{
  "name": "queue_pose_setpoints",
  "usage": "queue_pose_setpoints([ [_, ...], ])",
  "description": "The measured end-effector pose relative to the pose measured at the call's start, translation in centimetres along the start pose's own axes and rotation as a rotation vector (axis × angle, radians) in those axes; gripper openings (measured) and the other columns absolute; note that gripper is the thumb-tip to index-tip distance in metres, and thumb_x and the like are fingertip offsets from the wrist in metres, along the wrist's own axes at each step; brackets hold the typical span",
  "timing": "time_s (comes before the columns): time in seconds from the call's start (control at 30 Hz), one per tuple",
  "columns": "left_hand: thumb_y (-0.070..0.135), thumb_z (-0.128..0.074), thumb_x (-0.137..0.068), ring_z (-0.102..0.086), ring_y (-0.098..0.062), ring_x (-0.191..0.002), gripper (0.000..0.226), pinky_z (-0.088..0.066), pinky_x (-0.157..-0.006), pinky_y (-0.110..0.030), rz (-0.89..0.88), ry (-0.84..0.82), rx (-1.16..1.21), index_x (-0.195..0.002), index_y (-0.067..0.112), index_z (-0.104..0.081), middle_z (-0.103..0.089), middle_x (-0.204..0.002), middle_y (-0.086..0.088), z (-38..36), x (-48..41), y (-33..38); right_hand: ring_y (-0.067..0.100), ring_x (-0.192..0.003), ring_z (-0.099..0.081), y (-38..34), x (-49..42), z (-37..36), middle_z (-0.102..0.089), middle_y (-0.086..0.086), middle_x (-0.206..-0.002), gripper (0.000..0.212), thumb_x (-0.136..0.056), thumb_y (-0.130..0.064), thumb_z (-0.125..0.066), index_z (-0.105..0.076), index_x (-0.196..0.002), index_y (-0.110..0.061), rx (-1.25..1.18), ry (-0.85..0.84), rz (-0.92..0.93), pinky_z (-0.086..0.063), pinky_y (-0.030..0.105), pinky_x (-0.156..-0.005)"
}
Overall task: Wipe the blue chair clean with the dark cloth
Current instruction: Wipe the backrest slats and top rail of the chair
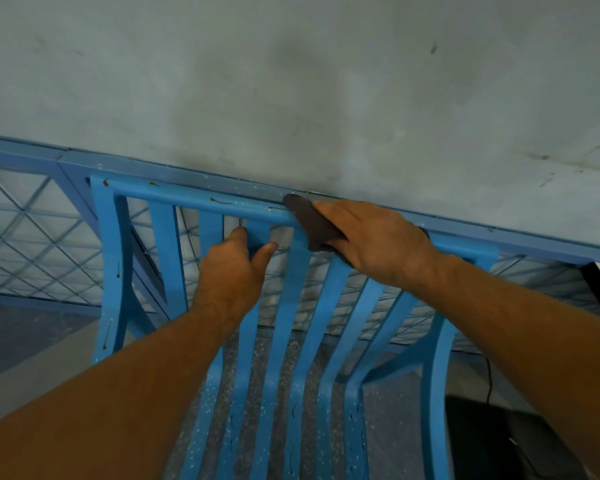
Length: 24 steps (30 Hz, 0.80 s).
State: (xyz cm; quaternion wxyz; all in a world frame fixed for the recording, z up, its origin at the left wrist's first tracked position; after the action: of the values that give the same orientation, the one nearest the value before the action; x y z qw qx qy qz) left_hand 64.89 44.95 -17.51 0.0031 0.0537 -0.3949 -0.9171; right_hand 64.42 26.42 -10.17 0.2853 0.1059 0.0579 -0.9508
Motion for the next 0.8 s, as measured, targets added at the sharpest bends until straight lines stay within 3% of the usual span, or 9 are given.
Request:
queue_pose_setpoints([
  [0.07,0.046,-0.057,-0.092,-0.049,-0.015,-0.061,0.033,-0.03,-0.046,-0.023,0.002,0.001,0.007,-0.086,0.015,-0.047,-0.049,-0.066,0.004,0.0,0.0,0.1,0.026,-0.102,-0.061,0.2,-0.7,0.0,-0.064,0.004,-0.121,0.047,-0.097,-0.045,-0.052,-0.049,-0.136,-0.02,-0.024,-0.115,-0.107,-0.048,0.035,-0.082],
  [0.17,0.043,-0.057,-0.093,-0.055,-0.018,-0.069,0.029,-0.037,-0.053,-0.024,0.007,-0.003,0.022,-0.094,0.014,-0.051,-0.054,-0.074,0.003,-0.2,0.1,0.1,0.018,-0.077,-0.059,0.0,-3.0,-0.5,-0.064,-0.003,-0.092,0.057,-0.086,-0.075,-0.036,-0.056,-0.105,-0.025,0.077,-0.365,-0.261,-0.045,0.033,-0.065],
  [0.27,0.037,-0.059,-0.093,-0.056,-0.017,-0.072,0.026,-0.039,-0.057,-0.023,0.004,0.007,0.052,-0.102,0.013,-0.055,-0.055,-0.079,0.003,-0.1,0.0,0.0,0.015,-0.063,-0.057,-0.9,-5.3,-0.7,-0.061,-0.002,-0.072,0.072,-0.08,-0.084,-0.023,-0.059,-0.083,-0.021,0.02,-0.395,-0.325,-0.047,0.032,-0.058],
  [0.33,0.037,-0.058,-0.093,-0.055,-0.017,-0.072,0.028,-0.04,-0.058,-0.025,-0.004,0.003,0.047,-0.104,0.012,-0.056,-0.056,-0.08,0.002,-0.2,-0.1,-0.1,0.014,-0.064,-0.055,-1.3,-5.3,-0.9,-0.059,-0.004,-0.076,0.069,-0.084,-0.08,-0.021,-0.057,-0.087,-0.021,0.061,-0.346,-0.326,-0.044,0.032,-0.059],
  [0.43,0.041,-0.058,-0.093,-0.054,-0.017,-0.069,0.03,-0.037,-0.054,-0.025,-0.018,-0.009,0.042,-0.1,0.013,-0.055,-0.055,-0.076,0.003,-0.2,-0.2,-0.3,0.022,-0.087,-0.06,-2.0,-3.8,-0.8,-0.064,-0.001,-0.102,0.052,-0.095,-0.063,-0.031,-0.054,-0.121,-0.023,0.143,-0.178,-0.245,-0.044,0.035,-0.073],
  [0.53,0.045,-0.057,-0.092,-0.055,-0.018,-0.068,0.033,-0.04,-0.055,-0.027,-0.04,-0.007,0.039,-0.096,0.013,-0.053,-0.056,-0.075,0.002,-0.2,-0.3,-0.4,0.03,-0.107,-0.06,-2.3,-2.6,-0.7,-0.063,0.008,-0.125,0.046,-0.099,-0.034,-0.052,-0.048,-0.141,-0.016,-0.043,-0.055,-0.092,-0.045,0.036,-0.087],
  [0.6,0.045,-0.057,-0.092,-0.056,-0.019,-0.07,0.034,-0.044,-0.058,-0.029,-0.035,0.006,0.036,-0.097,0.012,-0.054,-0.057,-0.077,0.0,-0.2,-0.3,-0.5,0.027,-0.108,-0.06,-2.1,-2.6,-0.4,-0.063,0.004,-0.125,0.045,-0.098,-0.035,-0.052,-0.049,-0.14,-0.02,-0.119,-0.048,-0.107,-0.044,0.034,-0.087],
  [0.7,0.04,-0.057,-0.093,-0.057,-0.017,-0.067,0.028,-0.042,-0.053,-0.025,-0.005,0.007,0.048,-0.102,0.014,-0.055,-0.057,-0.076,0.003,-0.5,-0.2,-0.6,0.015,-0.083,-0.059,-2.2,-4.4,-1.0,-0.065,-0.007,-0.103,0.044,-0.092,-0.066,-0.039,-0.055,-0.117,-0.033,-0.019,-0.25,-0.242,-0.042,0.029,-0.068],
  [0.8,0.039,-0.058,-0.093,-0.055,-0.015,-0.063,0.028,-0.039,-0.052,-0.025,0.027,0.008,0.091,-0.105,0.013,-0.057,-0.059,-0.076,0.002,-0.6,-0.2,-0.7,0.014,-0.065,-0.058,-2.8,-7.2,-1.3,-0.062,-0.003,-0.075,0.065,-0.084,-0.08,-0.029,-0.06,-0.086,-0.023,-0.051,-0.393,-0.32,-0.047,0.031,-0.058],
])
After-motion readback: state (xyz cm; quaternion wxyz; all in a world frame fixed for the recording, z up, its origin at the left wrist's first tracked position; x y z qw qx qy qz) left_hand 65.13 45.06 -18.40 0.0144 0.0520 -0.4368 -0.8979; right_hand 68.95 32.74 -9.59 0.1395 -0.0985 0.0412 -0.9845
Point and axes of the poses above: each hand's wrist, its own x-axis away from the middle knuckle, its own z-axis out of the back of the hand, y = z × x, the point moved 5 cm from there along -x, towards the middle knuckle
